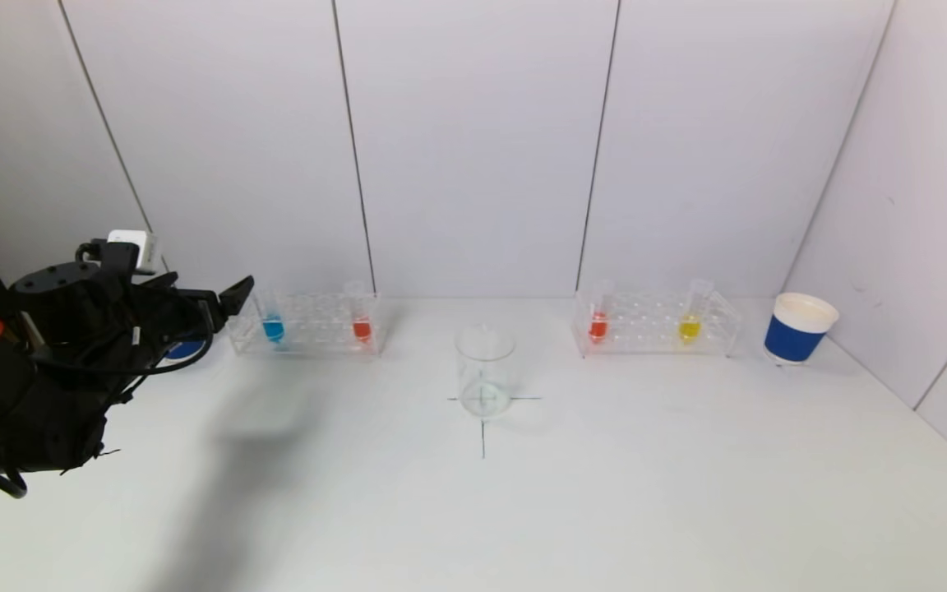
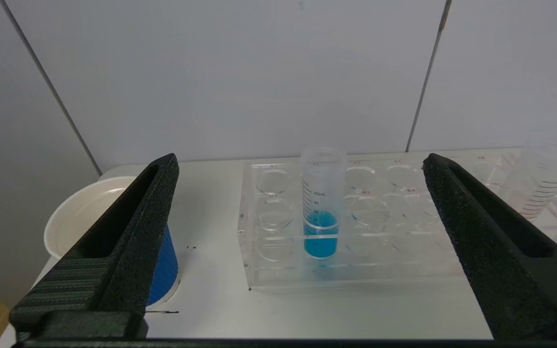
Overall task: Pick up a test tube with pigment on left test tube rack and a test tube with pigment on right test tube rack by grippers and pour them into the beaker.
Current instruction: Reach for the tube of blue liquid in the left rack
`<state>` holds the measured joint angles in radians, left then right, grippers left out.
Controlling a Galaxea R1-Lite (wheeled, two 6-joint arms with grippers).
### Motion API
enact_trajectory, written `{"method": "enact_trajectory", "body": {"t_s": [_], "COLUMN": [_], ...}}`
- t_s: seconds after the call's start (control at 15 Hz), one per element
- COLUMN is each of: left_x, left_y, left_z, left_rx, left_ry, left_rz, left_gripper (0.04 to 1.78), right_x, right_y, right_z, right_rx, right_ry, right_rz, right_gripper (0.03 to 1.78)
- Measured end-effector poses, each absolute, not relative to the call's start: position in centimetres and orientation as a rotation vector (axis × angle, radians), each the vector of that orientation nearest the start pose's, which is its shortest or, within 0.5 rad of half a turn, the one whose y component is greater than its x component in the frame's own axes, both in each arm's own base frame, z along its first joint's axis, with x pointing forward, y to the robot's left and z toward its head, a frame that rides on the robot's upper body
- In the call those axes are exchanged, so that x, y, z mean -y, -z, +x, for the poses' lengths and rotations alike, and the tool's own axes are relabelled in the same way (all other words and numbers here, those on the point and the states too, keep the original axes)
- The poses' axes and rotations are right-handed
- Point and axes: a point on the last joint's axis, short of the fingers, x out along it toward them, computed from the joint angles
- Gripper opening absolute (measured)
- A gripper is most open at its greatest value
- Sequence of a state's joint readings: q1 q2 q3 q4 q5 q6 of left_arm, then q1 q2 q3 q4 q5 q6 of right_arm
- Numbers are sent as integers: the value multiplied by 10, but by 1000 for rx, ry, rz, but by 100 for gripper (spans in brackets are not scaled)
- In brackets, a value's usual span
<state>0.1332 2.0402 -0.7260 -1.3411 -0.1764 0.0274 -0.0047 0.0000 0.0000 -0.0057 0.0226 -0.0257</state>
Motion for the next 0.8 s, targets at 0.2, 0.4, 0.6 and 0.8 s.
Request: {"method": "enact_trajectory", "body": {"t_s": [0.2, 0.4, 0.6, 0.8], "left_x": [-45, -45, -46, -50], "left_y": [-106, -92, -77, -68], "left_z": [364, 372, 378, 387], "left_rx": [27, 54, 27, 22], "left_ry": [47, 91, 107, 102], "left_rz": [32, 37, 31, 30], "left_gripper": [176, 176, 176, 176], "right_x": [-1, -1, -1, -1], "right_y": [-76, -76, -76, -76], "right_z": [-23, -23, -23, -23], "right_rx": [6, 6, 6, 6], "right_ry": [-18, -18, -18, -18], "right_rz": [-26, -26, -26, -26], "right_gripper": [177, 177, 177, 177]}}
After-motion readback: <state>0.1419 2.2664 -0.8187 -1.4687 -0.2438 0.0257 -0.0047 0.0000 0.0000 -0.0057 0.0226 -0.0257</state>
